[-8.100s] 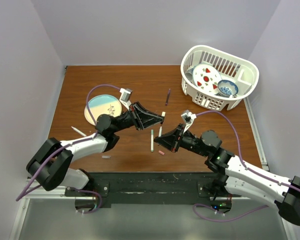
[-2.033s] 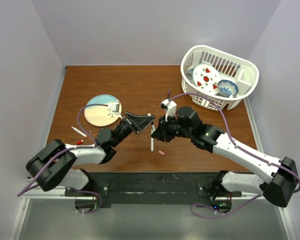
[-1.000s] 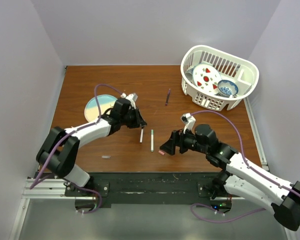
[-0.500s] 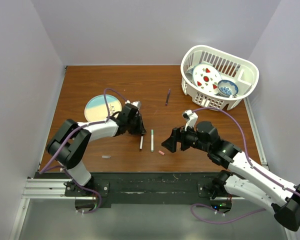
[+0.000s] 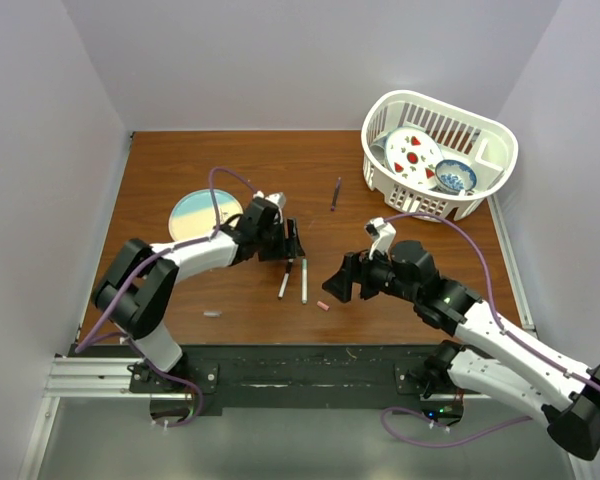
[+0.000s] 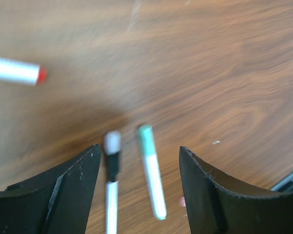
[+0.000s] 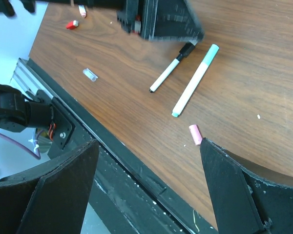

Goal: Insert the pens into the pen caps

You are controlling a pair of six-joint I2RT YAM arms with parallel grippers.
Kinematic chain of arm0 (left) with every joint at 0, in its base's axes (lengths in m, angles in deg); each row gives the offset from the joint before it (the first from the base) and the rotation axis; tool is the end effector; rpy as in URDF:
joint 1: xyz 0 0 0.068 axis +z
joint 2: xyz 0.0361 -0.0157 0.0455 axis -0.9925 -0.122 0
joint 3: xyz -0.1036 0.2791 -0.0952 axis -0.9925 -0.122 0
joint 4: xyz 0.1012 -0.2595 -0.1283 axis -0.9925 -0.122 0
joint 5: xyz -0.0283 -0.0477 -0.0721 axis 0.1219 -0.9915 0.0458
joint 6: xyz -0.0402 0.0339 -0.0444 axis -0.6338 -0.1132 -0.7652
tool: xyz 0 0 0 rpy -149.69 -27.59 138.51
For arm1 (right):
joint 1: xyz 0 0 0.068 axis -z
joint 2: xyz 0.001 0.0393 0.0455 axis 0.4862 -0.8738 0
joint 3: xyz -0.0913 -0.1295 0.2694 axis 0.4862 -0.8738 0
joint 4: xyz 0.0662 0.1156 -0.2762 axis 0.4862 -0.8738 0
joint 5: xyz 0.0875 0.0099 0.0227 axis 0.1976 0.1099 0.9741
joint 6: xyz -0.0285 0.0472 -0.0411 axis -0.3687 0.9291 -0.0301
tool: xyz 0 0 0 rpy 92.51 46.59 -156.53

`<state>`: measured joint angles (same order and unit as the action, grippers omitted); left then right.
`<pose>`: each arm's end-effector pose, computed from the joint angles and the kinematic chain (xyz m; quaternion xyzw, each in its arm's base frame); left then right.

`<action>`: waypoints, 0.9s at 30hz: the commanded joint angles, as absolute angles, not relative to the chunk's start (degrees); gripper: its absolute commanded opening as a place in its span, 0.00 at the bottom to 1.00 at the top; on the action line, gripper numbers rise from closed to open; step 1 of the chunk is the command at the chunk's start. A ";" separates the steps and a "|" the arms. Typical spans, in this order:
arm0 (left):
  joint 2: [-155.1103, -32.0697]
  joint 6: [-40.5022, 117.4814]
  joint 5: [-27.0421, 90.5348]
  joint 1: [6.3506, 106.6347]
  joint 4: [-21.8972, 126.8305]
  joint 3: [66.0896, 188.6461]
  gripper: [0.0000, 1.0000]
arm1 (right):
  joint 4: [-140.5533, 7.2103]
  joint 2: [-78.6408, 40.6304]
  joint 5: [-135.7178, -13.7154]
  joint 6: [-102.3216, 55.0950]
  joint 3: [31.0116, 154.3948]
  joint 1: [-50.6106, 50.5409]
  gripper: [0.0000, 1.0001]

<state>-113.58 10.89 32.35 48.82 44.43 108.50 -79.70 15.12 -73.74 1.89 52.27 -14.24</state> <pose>0.3205 -0.2266 0.1693 -0.0168 0.9318 -0.2634 0.2493 0.1596 0.1620 0.2802 -0.1209 0.8350 0.3770 0.3820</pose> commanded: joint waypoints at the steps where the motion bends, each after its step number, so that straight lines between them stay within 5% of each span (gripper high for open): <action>1: -114.77 17.54 30.43 49.24 41.42 120.98 0.70 | -79.53 16.28 -73.83 2.88 54.95 -14.06 0.88; 27: -144.92 29.32 29.01 49.42 48.70 153.71 0.62 | -84.01 27.27 -79.19 -3.18 56.44 -14.15 0.88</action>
<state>-143.30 27.00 27.34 49.21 47.03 147.73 -83.83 26.98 -78.24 -2.05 54.78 -14.24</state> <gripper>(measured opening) 0.623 0.880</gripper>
